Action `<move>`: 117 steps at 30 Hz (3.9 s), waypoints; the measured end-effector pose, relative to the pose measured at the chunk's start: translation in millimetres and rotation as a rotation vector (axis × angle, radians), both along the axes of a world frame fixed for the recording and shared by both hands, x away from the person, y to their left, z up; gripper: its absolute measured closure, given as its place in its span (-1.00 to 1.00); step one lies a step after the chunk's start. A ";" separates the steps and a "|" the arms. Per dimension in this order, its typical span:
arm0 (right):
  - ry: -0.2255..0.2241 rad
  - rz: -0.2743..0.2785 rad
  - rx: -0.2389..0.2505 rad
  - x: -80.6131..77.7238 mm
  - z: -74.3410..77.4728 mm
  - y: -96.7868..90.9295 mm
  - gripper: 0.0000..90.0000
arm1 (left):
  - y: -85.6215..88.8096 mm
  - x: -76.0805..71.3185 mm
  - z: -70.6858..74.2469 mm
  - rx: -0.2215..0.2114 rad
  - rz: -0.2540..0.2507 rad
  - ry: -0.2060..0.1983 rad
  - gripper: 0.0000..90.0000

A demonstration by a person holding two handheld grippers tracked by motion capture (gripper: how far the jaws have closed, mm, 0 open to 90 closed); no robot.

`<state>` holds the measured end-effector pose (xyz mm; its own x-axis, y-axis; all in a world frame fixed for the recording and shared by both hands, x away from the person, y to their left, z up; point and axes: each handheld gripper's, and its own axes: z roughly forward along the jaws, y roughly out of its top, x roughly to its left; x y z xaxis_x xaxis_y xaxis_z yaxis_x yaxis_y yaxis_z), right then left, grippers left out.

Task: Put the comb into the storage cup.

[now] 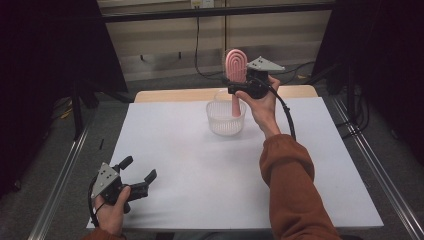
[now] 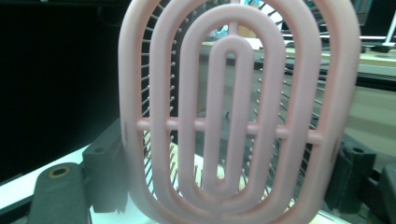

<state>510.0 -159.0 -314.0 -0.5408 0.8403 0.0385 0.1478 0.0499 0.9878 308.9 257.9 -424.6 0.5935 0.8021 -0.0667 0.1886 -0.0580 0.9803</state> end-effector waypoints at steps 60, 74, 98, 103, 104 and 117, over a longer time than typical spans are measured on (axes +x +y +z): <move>0.089 -0.066 0.037 0.0 -74.6 -5.8 -0.59 | -0.8 0.3 -0.3 0.005 -0.006 0.006 -0.94; 0.119 -0.079 0.042 -3.6 -73.1 -14.1 -0.60 | -1.0 0.4 -0.3 0.009 -0.006 0.004 -0.94; 0.153 -0.071 0.104 -11.7 -77.4 -34.5 -0.60 | -2.3 0.4 -0.4 0.019 -0.009 0.008 -0.94; 0.161 -0.065 0.108 -12.5 -78.1 -38.3 -0.61 | -2.0 0.5 -0.4 0.021 -0.009 0.006 -0.94; 0.162 -0.066 0.109 -12.8 -78.5 -39.3 -0.61 | -1.9 0.5 -0.4 0.022 -0.010 0.006 -0.94; 0.182 -0.061 0.122 -15.8 -84.1 -47.9 -0.63 | -2.7 0.7 -0.8 0.021 -0.009 0.009 -0.94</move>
